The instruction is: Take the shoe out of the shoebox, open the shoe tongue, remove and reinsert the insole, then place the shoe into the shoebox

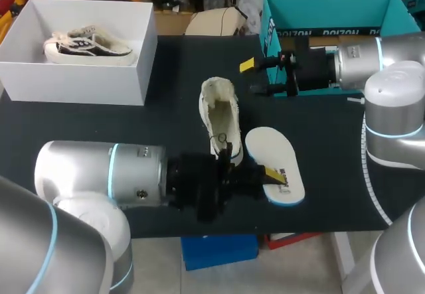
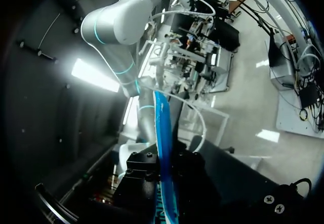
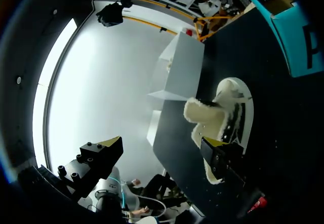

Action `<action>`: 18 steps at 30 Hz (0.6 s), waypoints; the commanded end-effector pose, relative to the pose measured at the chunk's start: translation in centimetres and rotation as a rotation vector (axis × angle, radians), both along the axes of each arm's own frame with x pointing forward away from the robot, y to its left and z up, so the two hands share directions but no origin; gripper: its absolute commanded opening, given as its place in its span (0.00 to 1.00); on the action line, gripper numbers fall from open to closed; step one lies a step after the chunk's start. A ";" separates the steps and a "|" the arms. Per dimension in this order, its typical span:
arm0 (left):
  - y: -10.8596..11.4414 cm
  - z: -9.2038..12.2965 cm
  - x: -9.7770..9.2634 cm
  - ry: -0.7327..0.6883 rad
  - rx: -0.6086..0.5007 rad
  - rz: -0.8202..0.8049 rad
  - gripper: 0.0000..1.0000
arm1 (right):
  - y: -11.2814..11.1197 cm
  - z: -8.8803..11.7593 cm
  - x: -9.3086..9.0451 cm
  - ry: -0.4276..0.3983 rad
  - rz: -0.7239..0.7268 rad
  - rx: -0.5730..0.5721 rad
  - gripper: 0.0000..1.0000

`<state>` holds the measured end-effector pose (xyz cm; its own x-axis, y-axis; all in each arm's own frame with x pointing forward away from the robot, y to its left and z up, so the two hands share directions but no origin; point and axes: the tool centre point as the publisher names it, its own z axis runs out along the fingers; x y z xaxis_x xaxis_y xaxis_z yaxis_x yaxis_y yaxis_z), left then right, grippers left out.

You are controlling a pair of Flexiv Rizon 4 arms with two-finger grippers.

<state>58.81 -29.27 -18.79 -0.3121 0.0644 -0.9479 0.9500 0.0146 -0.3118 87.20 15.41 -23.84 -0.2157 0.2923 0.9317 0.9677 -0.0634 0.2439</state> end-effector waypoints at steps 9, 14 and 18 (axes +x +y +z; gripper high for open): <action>-1.2 -0.9 -1.7 -0.153 -0.018 -0.008 0.00 | 0.2 -0.1 0.0 -0.001 -0.004 0.000 1.00; -1.4 -2.9 -2.7 -0.254 0.007 -0.036 0.00 | 0.2 -0.1 0.0 -0.001 -0.004 0.000 1.00; -0.8 -4.2 -3.3 -0.310 -0.002 -0.069 0.00 | 0.2 -0.1 0.0 -0.001 -0.004 0.000 1.00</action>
